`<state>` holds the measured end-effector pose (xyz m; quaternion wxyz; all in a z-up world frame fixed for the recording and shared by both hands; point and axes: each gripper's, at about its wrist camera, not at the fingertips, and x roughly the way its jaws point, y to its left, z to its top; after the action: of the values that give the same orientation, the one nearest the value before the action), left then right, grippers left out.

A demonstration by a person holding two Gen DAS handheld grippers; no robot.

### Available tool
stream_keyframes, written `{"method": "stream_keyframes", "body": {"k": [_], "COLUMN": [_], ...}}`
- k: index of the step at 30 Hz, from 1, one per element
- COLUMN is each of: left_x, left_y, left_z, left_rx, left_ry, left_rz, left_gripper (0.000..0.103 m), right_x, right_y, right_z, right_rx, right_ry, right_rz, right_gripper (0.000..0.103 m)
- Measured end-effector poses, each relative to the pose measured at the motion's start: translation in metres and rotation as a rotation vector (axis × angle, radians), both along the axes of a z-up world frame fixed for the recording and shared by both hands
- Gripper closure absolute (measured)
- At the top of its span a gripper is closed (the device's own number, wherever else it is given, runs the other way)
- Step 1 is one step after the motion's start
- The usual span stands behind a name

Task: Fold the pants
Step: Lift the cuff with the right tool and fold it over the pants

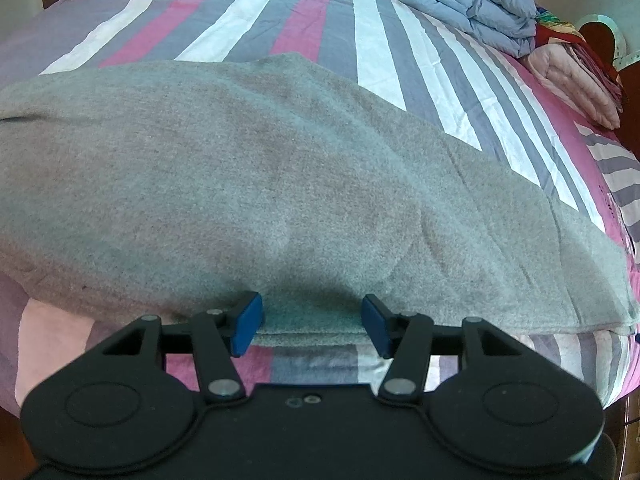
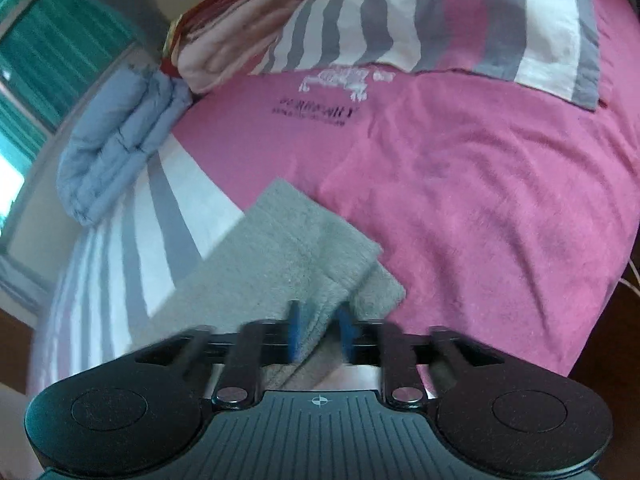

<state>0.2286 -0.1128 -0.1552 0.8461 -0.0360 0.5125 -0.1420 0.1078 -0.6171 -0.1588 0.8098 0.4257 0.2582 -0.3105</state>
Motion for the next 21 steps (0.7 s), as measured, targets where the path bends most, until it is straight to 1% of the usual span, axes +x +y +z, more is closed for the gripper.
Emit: {"method": "stream_keyframes", "body": {"k": [1, 2, 5, 6, 7, 9, 10, 11, 12, 14, 15, 16, 17, 21], "left_x": [-0.001, -0.001, -0.001, -0.001, -0.001, -0.001, 0.0, 0.0, 0.001, 0.0, 0.0, 0.0, -0.001, -0.001], "left_y": [0.0, 0.0, 0.0, 0.0, 0.002, 0.004, 0.004, 0.003, 0.002, 0.0, 0.0, 0.0, 0.0, 0.0], "left_z": [0.0, 0.0, 0.001, 0.001, 0.002, 0.002, 0.002, 0.001, 0.001, 0.001, 0.001, 0.0, 0.0, 0.0], "left_rx": [0.0, 0.002, 0.004, 0.002, -0.004, -0.011, -0.011, -0.007, -0.001, 0.009, 0.01, 0.008, 0.007, 0.009], "left_ry": [-0.001, -0.003, -0.003, 0.0, 0.003, 0.006, 0.005, 0.005, 0.003, -0.001, -0.004, -0.005, -0.004, -0.002], "left_rz": [0.0, -0.003, -0.005, -0.004, -0.001, 0.0, -0.002, -0.003, -0.002, -0.003, -0.004, -0.005, -0.004, -0.002], "left_gripper": [0.056, 0.056, 0.056, 0.056, 0.056, 0.056, 0.056, 0.056, 0.056, 0.056, 0.056, 0.056, 0.056, 0.056], "right_x": [-0.004, -0.005, -0.008, -0.009, -0.01, -0.013, -0.015, -0.016, -0.013, -0.006, -0.004, -0.002, 0.0, 0.01], "right_y": [0.001, 0.001, -0.005, -0.005, -0.004, 0.004, 0.007, 0.007, 0.006, 0.0, -0.004, -0.008, -0.01, -0.018], "right_z": [0.002, 0.001, -0.012, -0.011, -0.007, 0.007, 0.012, 0.015, 0.014, 0.008, 0.002, -0.003, -0.008, -0.015], "right_rx": [-0.006, 0.006, 0.116, 0.132, 0.119, 0.036, 0.01, 0.01, 0.022, 0.065, 0.102, 0.141, 0.161, 0.186], "right_ry": [0.008, 0.014, -0.004, -0.011, -0.017, -0.006, -0.02, -0.044, -0.049, -0.05, -0.06, -0.067, -0.066, -0.067], "right_rz": [-0.01, -0.008, -0.022, -0.04, -0.063, -0.094, -0.095, -0.082, -0.06, -0.052, -0.062, -0.076, -0.089, -0.097], "right_gripper": [0.052, 0.052, 0.052, 0.052, 0.053, 0.053, 0.053, 0.053, 0.053, 0.065, 0.078, 0.083, 0.083, 0.083]}}
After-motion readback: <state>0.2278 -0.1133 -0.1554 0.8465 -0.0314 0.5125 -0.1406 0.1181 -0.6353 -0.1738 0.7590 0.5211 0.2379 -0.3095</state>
